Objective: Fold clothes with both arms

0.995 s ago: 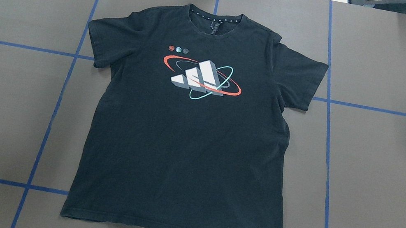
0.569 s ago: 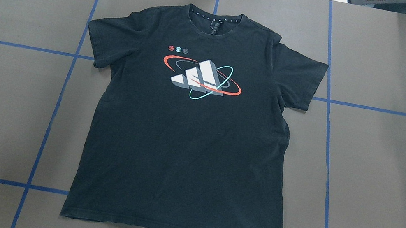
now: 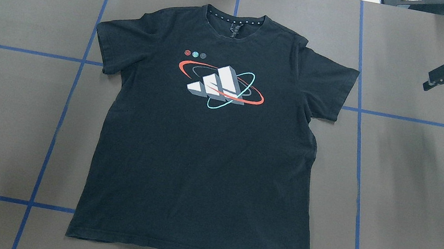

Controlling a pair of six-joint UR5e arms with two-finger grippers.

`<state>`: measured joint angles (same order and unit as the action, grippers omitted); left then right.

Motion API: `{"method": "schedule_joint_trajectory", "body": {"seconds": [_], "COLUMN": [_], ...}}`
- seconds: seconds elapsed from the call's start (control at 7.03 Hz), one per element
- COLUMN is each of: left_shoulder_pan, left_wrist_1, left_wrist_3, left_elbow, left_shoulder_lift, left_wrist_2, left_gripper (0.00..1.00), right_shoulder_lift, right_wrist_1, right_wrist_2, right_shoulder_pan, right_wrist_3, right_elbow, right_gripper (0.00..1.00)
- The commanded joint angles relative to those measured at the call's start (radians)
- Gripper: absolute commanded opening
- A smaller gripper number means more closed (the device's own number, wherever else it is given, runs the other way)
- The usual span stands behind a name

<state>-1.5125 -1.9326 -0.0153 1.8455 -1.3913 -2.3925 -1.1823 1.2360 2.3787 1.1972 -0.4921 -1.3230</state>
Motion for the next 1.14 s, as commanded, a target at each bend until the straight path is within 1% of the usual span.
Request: {"method": "schedule_joint_trajectory", "body": {"seconds": [0.0,0.14,0.28,0.43,0.57,0.71,0.85,1.0], "left_shoulder_pan": [0.0,-0.002,0.0,0.0,0.0,0.0,0.0,0.0], "left_wrist_1": [0.0,0.0,0.0,0.0,0.0,0.0,0.0,0.0], "left_wrist_3": [-0.002,-0.002,-0.002,-0.002,-0.002,-0.002,-0.002,-0.002], "left_elbow": [0.017,0.026,0.026,0.026,0.029,0.032,0.032,0.032], "left_shoulder_lift": [0.0,0.0,0.0,0.0,0.0,0.0,0.0,0.0], "left_wrist_2": [-0.008,-0.008,-0.007,-0.007,-0.007,-0.007,-0.007,-0.007], "left_gripper": [1.0,1.0,1.0,1.0,1.0,1.0,1.0,1.0], "right_shoulder_lift": [0.114,0.128,0.128,0.144,0.144,0.145,0.151,0.183], "right_wrist_1": [-0.18,-0.188,-0.252,-0.318,-0.357,-0.383,-0.385,-0.385], "right_wrist_2": [-0.065,-0.12,-0.198,-0.226,-0.249,-0.269,-0.272,-0.283], "right_shoulder_pan": [-0.074,-0.1,-0.126,-0.145,-0.162,-0.179,-0.183,-0.186], "right_wrist_3": [-0.182,-0.189,-0.189,-0.189,-0.189,-0.189,-0.189,-0.192], "right_elbow": [0.129,0.136,0.14,0.174,0.188,0.209,0.215,0.255], "right_gripper": [0.99,0.99,0.98,0.95,0.95,0.95,0.94,0.94]}}
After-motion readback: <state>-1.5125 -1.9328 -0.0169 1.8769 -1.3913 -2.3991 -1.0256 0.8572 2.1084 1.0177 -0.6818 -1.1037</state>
